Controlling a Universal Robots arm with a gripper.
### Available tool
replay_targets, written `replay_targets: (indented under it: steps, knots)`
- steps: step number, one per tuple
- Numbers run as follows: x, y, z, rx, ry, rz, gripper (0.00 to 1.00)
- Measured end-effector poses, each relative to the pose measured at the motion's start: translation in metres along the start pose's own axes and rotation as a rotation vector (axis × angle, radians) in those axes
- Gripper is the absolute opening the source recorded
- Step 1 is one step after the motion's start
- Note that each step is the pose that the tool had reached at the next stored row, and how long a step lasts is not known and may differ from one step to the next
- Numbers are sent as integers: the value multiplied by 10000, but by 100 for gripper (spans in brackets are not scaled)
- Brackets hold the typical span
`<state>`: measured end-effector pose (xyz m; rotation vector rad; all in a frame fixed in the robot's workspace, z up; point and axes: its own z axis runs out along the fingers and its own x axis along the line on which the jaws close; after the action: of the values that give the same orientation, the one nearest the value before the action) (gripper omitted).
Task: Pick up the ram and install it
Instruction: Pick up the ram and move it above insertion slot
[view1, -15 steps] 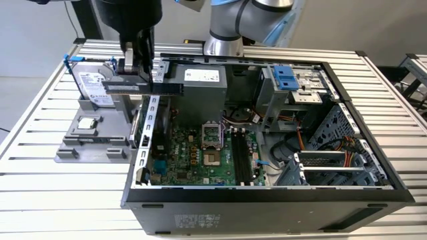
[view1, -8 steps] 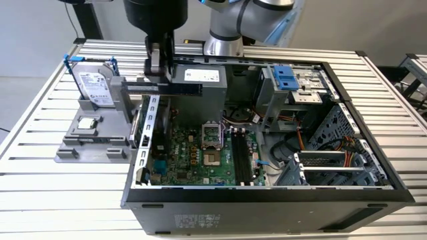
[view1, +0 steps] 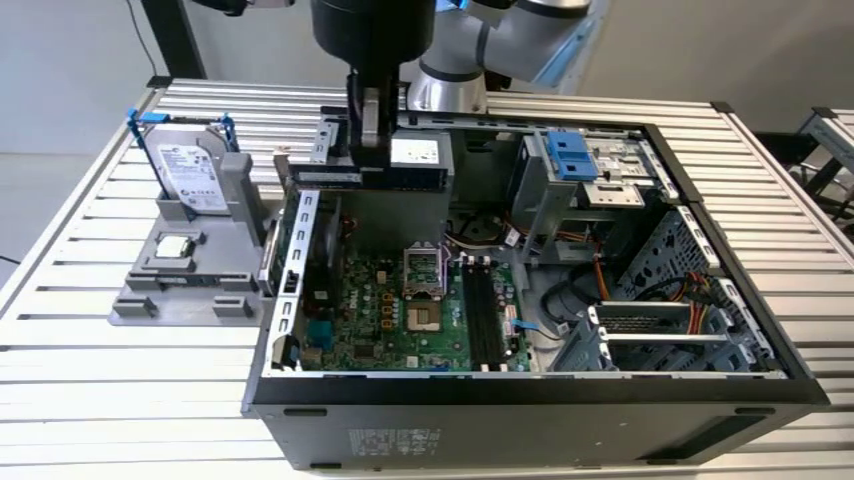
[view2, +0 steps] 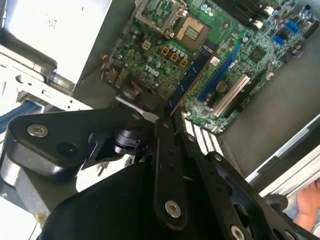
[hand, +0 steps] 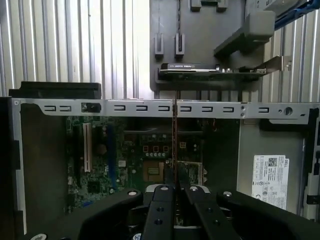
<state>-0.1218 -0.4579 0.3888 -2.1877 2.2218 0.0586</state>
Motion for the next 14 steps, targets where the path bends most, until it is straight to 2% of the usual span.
replay_targets:
  steps: [14]
  knots:
    - [-10,-637,-6,0,0,0,0]
